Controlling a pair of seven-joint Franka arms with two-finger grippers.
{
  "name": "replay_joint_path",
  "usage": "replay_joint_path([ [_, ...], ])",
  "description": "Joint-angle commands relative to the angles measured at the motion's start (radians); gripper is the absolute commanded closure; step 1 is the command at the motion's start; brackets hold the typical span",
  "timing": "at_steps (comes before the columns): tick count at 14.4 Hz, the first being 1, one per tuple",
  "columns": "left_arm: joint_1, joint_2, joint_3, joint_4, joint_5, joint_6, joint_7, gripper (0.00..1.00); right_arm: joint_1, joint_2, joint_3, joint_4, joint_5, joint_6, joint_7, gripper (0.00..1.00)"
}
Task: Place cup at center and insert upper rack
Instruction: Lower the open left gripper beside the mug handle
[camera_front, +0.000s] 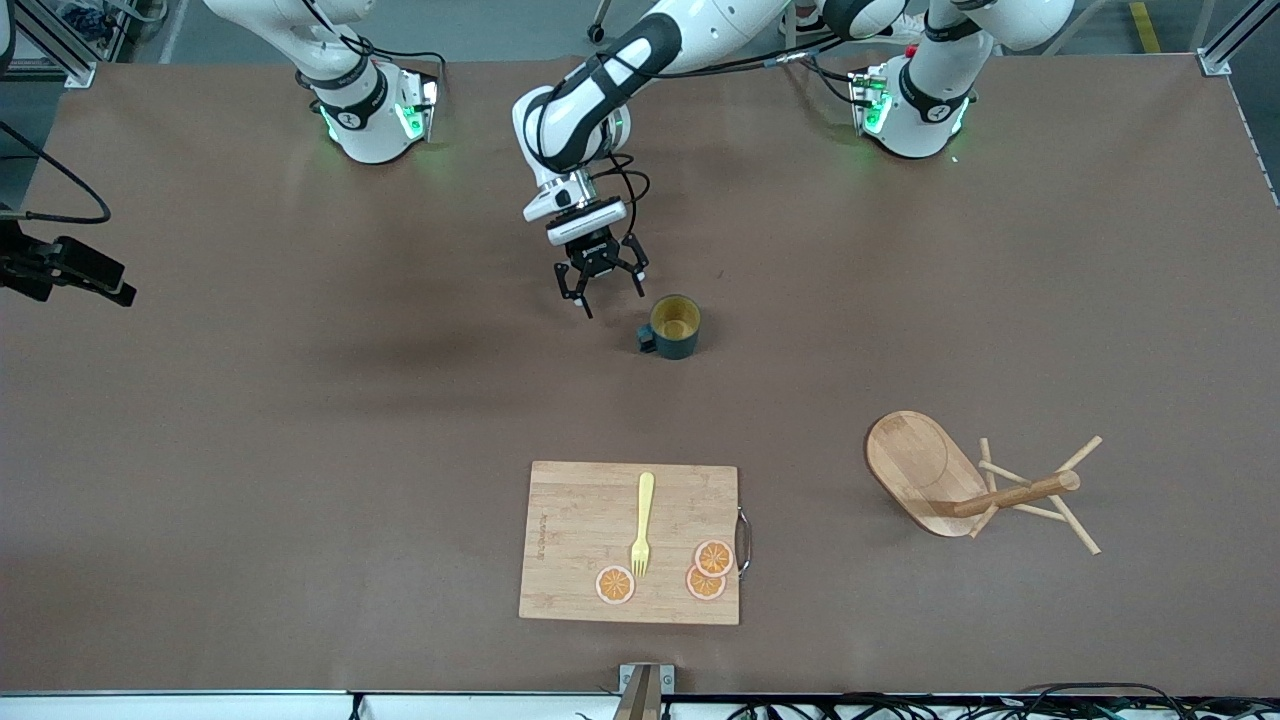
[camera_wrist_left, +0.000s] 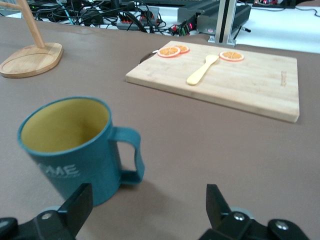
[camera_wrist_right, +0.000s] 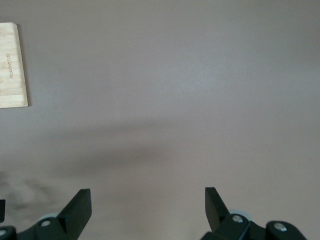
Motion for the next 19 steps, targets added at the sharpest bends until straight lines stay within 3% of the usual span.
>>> replay_joint_path([
  [1,-0.02,0.039,0.023,0.055,0.017,-0.027,-0.041,0.0,0.005,-0.023,-0.001,-0.02,-0.018,0.005,-0.006,0.0],
  [19,-0.023,0.091,0.045,0.063,0.095,0.01,0.027,0.0,0.022,-0.021,0.001,-0.02,-0.02,0.005,-0.006,0.0],
])
